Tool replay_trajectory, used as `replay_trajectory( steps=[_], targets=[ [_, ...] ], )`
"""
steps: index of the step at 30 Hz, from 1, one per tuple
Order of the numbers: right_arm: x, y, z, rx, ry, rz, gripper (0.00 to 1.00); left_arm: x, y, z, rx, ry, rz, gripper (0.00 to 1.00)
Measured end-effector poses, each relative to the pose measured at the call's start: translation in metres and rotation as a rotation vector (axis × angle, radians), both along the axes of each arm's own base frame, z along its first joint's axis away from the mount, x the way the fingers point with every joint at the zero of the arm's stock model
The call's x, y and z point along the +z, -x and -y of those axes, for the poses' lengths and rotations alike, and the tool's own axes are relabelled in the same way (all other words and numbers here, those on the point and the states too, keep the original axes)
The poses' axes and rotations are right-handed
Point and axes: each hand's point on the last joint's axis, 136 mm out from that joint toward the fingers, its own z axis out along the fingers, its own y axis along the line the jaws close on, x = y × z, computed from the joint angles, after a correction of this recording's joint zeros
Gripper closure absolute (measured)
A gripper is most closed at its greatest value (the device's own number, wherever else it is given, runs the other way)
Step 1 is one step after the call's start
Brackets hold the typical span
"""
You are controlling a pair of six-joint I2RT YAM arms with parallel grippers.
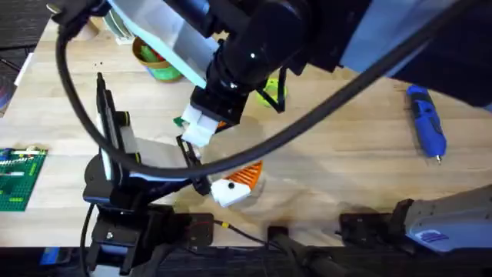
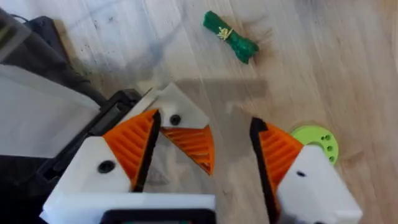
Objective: Pick up the gripper from the table and insert it into the empty holder that is missing its gripper. Then pick up a screw, insert it into the mounting hole, and use the screwdriver to tighten it. Finally, clean up the table by picking up the vegetable and placing it into the bucket.
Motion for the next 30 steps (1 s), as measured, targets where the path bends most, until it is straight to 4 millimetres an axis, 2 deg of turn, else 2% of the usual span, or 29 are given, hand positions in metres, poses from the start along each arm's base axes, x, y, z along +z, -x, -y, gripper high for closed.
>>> replay_trajectory(
  steps=[5, 11, 16, 24, 25, 27, 29, 30],
  targets=[
    [0.001, -0.017, 0.010, -0.062, -0.012, -0.010, 0.100, 0.000, 0.000, 0.000, 0.000, 0.000, 0.000, 0.008],
    [0.006, -0.060, 0.031, -0.217, -0.060, -0.011, 0.097, 0.000, 0.000, 0.000, 0.000, 0.000, 0.000, 0.008],
    [0.008, -0.097, 0.060, -0.373, -0.091, -0.024, 0.096, 0.000, 0.000, 0.000, 0.000, 0.000, 0.000, 0.008],
    [0.012, -0.149, 0.117, -0.646, -0.151, -0.052, 0.093, 0.000, 0.000, 0.000, 0.000, 0.000, 0.000, 0.007],
    [0.012, -0.154, 0.125, -0.672, -0.155, -0.054, 0.093, 0.000, 0.000, 0.000, 0.000, 0.001, -0.001, 0.022],
    [0.012, -0.162, 0.137, -0.713, -0.160, -0.055, 0.093, 0.000, 0.000, 0.000, 0.000, -0.001, 0.003, 0.122],
    [0.012, -0.168, 0.147, -0.743, -0.162, -0.056, 0.093, 0.000, 0.000, 0.000, 0.000, -0.002, 0.005, 0.286],
    [0.012, -0.170, 0.151, -0.756, -0.163, -0.056, 0.093, 0.000, 0.000, 0.000, 0.000, -0.002, 0.005, 0.401]
  ],
)
